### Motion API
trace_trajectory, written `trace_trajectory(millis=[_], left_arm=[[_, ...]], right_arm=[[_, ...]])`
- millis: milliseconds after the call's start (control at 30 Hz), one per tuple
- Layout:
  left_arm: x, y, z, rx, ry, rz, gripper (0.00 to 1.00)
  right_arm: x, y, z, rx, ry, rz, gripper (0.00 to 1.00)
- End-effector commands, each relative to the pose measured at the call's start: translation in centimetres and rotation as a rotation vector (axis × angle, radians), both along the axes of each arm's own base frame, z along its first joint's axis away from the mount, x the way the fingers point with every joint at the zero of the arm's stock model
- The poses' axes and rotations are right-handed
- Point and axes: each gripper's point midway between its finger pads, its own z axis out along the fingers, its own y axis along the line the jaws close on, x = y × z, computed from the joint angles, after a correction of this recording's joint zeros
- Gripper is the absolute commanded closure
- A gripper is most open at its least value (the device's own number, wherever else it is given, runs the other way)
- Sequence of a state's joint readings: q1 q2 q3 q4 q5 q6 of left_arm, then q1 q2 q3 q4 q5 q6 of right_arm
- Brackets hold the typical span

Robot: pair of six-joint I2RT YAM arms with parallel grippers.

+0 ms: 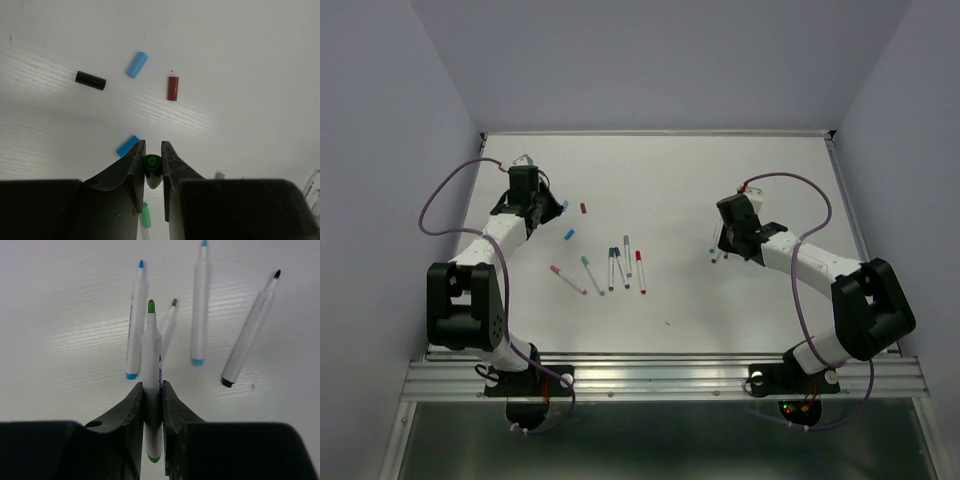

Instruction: Open the pen caps

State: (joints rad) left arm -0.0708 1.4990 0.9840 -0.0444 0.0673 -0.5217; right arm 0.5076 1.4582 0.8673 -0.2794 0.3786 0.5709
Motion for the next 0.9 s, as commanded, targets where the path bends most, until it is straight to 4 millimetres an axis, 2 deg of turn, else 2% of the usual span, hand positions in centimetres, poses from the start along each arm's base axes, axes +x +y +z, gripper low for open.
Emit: trace_trajectory(millis=[0, 67, 100, 133, 167, 300, 467, 667, 833, 867], left_arm=[[-0.1, 1.7, -1.8, 0.131, 0.074, 0.024, 0.95], [0.3, 1.9, -2.2, 0.154, 0.091, 0.032, 0.94], [0.1, 1.9, -3.4, 0.167, 0.128, 0.029, 0.94], [0.5, 1.7, -3.3, 0.180, 0.129, 0.027, 0.94], [0.4, 1.6, -4.2, 0.190, 0.156, 0.020, 0.94], [0.6, 1.9, -5.3, 0.230, 0.193, 0.031, 0.93], [1.3, 1.9, -5.7, 0.242, 0.205, 0.030, 0.92], [1.7, 1.9, -5.9, 0.239, 0.208, 0.031, 0.78], [1.9, 1.9, -6.6, 0.242, 0.222, 0.028, 0.75], [1.9, 1.8, -6.6, 0.240, 0.222, 0.027, 0.74]], right_arm=[[2.5, -2.6, 1.2, -0.056, -0.034, -0.122, 0.93], [3.3, -3.2, 1.1, -0.054, -0.023, -0.135, 0.91], [3.3, -3.0, 0.3, -0.058, -0.002, -0.131, 0.91], [3.4, -3.1, 0.0, -0.040, 0.012, -0.134, 0.90], [3.3, -3.0, -0.4, -0.036, 0.026, -0.131, 0.91], [2.8, -3.5, -1.3, -0.038, 0.045, -0.149, 0.89], [2.3, -3.7, -2.3, -0.048, 0.071, -0.152, 0.85], [2.0, -4.0, -3.9, -0.061, 0.115, -0.157, 0.81], [1.6, -3.8, -5.1, -0.053, 0.149, -0.157, 0.78], [1.5, -3.7, -5.3, -0.045, 0.155, -0.160, 0.75]])
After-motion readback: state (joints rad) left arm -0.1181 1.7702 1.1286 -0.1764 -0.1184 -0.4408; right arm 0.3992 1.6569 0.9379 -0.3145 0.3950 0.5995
